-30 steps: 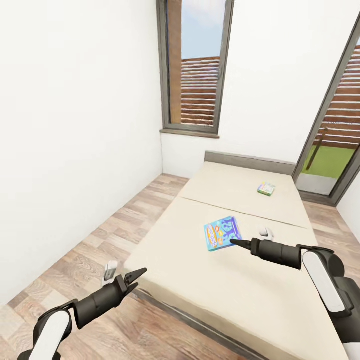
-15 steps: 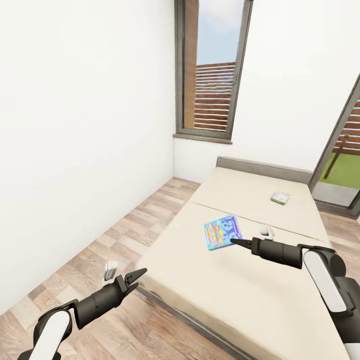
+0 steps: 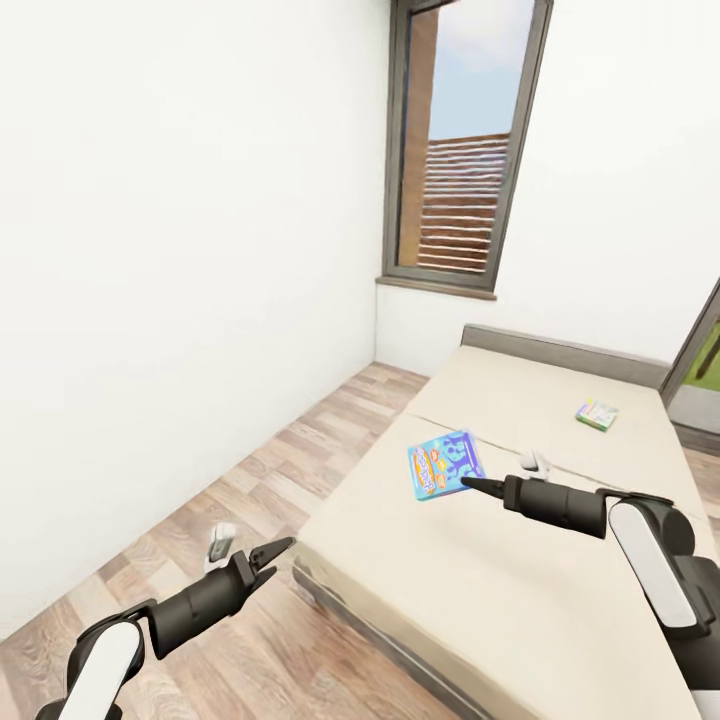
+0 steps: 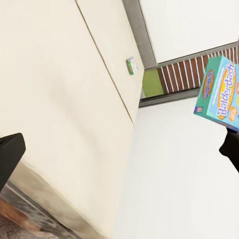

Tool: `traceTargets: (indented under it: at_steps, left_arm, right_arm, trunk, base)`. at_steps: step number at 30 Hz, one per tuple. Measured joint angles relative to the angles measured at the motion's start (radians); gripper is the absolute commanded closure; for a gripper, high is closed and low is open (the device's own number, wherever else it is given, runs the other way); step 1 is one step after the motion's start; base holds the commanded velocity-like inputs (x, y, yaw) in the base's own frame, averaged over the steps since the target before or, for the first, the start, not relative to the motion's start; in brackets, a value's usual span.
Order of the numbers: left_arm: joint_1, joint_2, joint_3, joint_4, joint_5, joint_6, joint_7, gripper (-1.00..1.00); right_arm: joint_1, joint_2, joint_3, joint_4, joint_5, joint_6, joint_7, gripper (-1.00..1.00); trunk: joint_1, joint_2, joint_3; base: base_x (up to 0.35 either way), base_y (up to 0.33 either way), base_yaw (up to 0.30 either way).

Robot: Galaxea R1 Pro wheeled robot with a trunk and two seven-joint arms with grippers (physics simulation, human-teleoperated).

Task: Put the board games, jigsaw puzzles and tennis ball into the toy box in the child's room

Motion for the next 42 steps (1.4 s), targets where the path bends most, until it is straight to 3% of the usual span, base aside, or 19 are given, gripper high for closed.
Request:
traceTargets:
  at_steps: [42]
  left_arm:
    - [-0.001,-0.001,-0.001,0.007,-0.003,-0.035,0.001,-1.00]
  right_arm:
    - [0.004,0.009,0.005,-0.004,0.002,0.000,-0.005,1.00]
  trunk:
    - [-0.161,0.294,0.179]
  base:
    - [0.000,0.000,0.224]
